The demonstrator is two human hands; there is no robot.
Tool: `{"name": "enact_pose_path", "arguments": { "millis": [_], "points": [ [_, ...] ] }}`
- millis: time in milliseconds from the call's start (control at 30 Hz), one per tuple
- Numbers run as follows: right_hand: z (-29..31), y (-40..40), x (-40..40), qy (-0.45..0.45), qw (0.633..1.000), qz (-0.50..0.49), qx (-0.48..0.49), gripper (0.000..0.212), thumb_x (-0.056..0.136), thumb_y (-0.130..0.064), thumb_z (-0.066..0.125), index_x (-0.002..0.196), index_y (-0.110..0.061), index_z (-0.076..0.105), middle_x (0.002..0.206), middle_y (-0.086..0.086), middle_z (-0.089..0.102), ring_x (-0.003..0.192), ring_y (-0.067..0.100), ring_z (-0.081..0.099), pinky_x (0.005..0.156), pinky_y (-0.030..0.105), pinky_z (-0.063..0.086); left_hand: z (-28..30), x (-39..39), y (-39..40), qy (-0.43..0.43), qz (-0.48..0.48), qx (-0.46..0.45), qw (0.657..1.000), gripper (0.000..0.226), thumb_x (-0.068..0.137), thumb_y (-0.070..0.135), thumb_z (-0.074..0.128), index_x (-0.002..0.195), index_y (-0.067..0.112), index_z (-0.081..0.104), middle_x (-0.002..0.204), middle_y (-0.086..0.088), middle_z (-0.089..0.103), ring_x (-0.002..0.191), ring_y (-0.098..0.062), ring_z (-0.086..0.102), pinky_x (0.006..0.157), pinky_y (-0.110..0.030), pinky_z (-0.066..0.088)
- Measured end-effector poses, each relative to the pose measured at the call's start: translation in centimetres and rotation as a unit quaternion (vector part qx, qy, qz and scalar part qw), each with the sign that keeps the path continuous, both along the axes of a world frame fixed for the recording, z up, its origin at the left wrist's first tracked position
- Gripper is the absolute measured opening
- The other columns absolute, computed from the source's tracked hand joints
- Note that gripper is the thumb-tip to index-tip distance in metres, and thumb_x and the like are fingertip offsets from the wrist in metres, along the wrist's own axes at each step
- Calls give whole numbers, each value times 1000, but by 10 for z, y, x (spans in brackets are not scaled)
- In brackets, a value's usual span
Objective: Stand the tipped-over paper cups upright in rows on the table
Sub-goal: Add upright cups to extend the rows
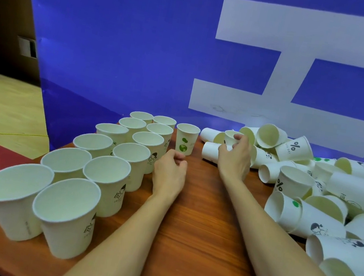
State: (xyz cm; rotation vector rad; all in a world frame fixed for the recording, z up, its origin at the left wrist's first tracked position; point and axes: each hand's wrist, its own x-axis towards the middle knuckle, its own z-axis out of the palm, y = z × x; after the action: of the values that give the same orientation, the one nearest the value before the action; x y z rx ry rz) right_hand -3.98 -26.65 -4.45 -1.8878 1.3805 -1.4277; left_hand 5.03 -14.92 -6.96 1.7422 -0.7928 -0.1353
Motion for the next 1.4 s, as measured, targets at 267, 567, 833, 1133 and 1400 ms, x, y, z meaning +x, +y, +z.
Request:
{"name": "enact_pose_path", "arguments": {
  "millis": [267,567,833,1133,1400],
  "points": [
    [-30,-8,-18,-7,998,0,63,38,88,-28,60,123,-14,55,127,8,56,105,29,59,78,32,43,-2,3,0,-29,-5,-18,999,18,87,14,60,104,20,64,95,8,63,93,-12,59,79,-22,40],
    [-35,-22,-19,5,994,21,104,24,88,-31,61,108,-22,70,112,6,62,95,24,61,73,29,43,-2,5,-1,-56,-9,-2,998,16,89,16,62,103,23,63,92,11,61,84,-5,58,76,-21,40],
    [-20,-2,-22,5,999,27,-22,24,97,-23,50,113,-23,68,109,3,54,86,20,57,69,28,40,-2,4,4,-80,-10,8,997,17,88,19,62,104,26,62,89,16,61,87,-6,59,78,-25,46],
    [-8,26,-8,-40,986,150,-54,15,88,-13,53,83,-20,65,82,-6,63,72,7,53,56,17,33,4,-6,12,-195,-29,-18,980,35,88,26,63,121,33,56,78,12,59,80,-9,59,75,-31,48],
    [-6,35,-2,-77,976,203,-34,24,86,-10,54,67,-20,62,58,-10,54,58,4,47,49,11,32,12,2,16,-241,-27,-22,970,58,90,31,62,142,40,39,76,12,53,78,-11,56,70,-30,45]
  ]
}}
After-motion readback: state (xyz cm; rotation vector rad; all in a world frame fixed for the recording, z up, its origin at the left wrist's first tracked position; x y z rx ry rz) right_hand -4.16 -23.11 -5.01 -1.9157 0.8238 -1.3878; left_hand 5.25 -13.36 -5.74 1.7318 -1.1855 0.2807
